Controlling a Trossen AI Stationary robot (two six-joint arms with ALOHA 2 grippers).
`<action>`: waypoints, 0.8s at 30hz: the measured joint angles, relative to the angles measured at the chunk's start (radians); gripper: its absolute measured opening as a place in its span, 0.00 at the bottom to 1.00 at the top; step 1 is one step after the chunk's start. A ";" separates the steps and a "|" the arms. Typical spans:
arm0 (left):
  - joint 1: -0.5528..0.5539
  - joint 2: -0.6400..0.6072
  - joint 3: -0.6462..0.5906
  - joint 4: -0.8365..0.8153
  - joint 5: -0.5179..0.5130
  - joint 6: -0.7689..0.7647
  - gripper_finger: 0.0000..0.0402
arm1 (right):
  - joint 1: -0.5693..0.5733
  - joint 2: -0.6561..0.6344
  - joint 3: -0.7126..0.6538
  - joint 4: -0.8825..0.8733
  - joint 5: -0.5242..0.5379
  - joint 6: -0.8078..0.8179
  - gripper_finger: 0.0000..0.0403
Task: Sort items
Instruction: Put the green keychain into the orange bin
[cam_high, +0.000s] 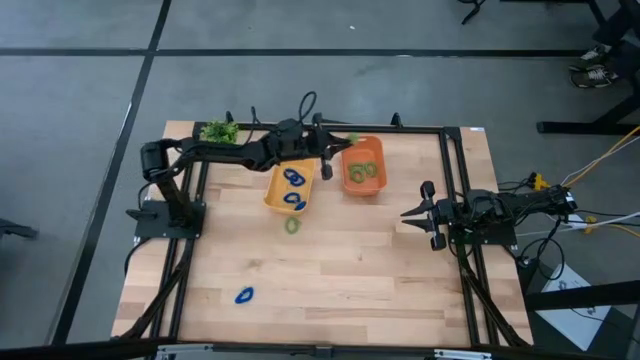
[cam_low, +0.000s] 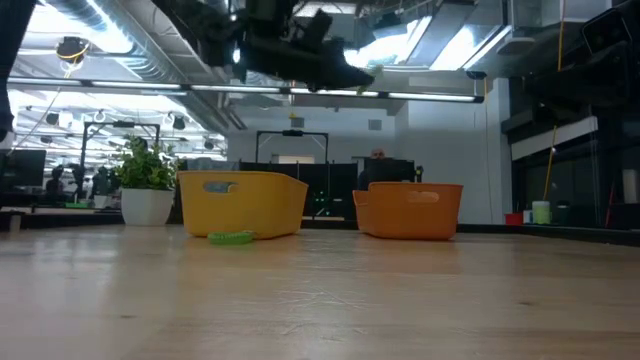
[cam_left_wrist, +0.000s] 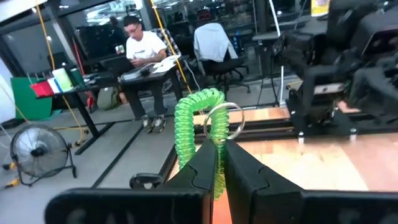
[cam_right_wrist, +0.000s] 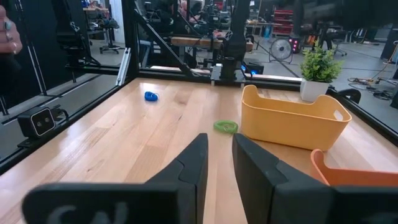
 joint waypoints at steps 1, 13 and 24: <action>0.000 0.017 0.000 0.016 -0.002 0.000 0.03 | 0.000 0.000 0.000 0.000 0.000 0.000 0.19; 0.012 0.157 0.001 0.099 -0.019 -0.011 0.03 | 0.000 0.000 0.000 0.000 0.000 0.000 0.19; 0.011 0.160 0.178 -0.226 -0.026 -0.052 0.03 | 0.000 0.000 0.000 0.000 0.000 0.000 0.19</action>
